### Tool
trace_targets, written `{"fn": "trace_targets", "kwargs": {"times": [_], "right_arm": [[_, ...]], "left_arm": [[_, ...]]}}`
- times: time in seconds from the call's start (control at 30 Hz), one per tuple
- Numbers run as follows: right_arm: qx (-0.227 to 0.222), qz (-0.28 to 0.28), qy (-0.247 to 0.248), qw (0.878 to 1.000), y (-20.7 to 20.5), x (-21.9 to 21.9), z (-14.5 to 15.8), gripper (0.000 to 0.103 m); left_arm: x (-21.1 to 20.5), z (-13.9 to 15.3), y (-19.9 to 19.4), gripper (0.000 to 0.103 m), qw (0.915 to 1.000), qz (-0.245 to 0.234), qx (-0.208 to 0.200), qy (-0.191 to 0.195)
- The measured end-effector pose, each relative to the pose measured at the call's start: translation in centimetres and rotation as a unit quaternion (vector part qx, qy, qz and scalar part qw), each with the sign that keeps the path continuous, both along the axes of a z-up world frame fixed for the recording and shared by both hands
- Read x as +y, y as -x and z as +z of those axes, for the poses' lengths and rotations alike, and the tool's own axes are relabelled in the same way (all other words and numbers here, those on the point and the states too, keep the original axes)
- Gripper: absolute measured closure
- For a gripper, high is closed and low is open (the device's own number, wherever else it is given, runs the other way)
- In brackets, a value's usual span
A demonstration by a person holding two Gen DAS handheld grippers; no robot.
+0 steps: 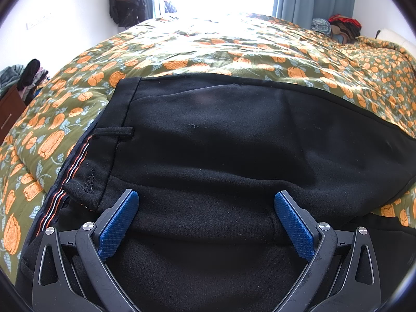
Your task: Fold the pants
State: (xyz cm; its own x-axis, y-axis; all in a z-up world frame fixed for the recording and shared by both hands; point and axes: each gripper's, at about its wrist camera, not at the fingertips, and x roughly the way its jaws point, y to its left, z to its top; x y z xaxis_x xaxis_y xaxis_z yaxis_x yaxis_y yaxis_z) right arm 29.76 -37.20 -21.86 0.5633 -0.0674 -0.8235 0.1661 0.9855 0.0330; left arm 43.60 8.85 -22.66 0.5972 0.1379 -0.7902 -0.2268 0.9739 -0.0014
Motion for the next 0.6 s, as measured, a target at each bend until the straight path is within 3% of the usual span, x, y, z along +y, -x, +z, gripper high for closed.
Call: {"fn": "trace_targets", "kwargs": {"times": [0.6], "right_arm": [[0.000,0.001,0.002,1.000,0.04,-0.01,0.02,0.000]], "left_arm": [[-0.01,-0.01,0.09,0.000,1.0000,0.000,0.000,0.000]]}}
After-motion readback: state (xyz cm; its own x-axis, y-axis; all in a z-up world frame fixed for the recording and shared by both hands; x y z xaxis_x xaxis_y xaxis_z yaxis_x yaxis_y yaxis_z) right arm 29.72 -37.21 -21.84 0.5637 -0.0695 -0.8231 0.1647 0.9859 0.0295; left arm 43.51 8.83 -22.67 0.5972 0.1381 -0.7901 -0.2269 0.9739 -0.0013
